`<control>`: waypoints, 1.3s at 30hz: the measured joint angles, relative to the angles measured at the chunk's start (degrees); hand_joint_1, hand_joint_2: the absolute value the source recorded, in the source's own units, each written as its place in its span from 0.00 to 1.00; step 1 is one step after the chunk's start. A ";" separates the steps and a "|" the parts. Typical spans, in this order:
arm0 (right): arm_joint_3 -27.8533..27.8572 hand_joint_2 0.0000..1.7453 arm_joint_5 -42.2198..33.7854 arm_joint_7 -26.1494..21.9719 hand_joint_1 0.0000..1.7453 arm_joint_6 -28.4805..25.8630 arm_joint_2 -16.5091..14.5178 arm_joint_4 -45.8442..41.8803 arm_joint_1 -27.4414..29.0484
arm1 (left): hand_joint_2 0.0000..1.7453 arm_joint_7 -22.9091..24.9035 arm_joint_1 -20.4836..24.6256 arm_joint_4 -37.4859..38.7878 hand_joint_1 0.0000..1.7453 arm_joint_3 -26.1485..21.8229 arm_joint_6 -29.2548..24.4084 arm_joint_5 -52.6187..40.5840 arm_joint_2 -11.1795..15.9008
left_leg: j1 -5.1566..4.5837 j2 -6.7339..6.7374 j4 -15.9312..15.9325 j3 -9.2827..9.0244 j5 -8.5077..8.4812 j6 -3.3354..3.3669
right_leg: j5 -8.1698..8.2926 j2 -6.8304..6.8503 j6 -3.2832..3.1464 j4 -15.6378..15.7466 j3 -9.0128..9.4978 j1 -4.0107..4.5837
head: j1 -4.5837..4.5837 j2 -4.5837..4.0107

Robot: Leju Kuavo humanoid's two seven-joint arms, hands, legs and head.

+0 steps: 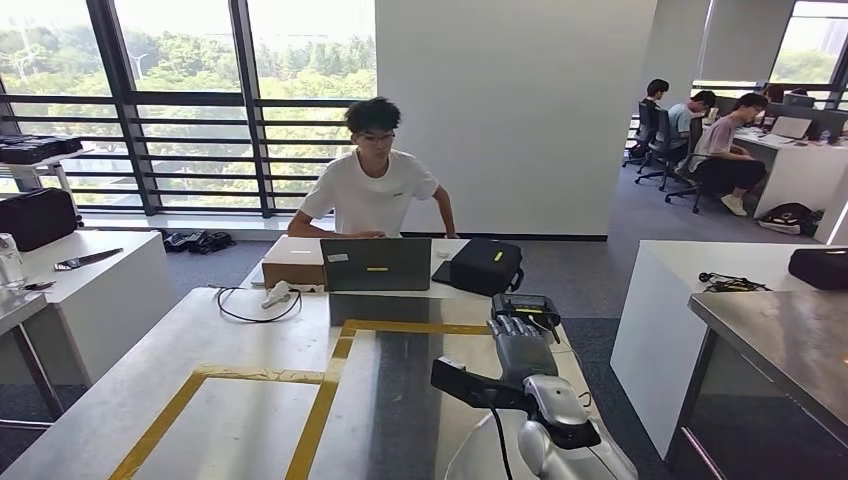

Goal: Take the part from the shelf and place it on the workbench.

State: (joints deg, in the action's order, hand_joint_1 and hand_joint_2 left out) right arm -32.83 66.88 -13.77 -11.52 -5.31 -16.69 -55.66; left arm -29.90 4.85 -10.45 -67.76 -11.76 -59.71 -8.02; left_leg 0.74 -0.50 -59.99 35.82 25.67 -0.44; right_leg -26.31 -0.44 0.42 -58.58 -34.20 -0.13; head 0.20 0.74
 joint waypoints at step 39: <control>0.57 0.00 -0.18 1.97 0.00 -14.63 9.66 -17.81 6.41 | 1.00 -0.09 -0.32 -0.16 0.00 -0.49 -1.80 -4.53 0.88 | 0.35 0.41 0.80 -2.16 0.69 1.15 | -2.45 0.19 1.26 -6.68 -4.91 -0.65 | 0.03 0.00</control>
State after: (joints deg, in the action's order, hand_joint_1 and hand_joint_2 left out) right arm -32.26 66.70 -11.80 -26.15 4.36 -34.50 -49.25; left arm -29.99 4.53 -10.62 -68.25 -13.56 -64.24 -7.14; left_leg 1.09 -0.09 -59.19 33.66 26.36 0.72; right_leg -28.75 -0.25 1.68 -65.25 -39.11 -0.79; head 0.22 0.74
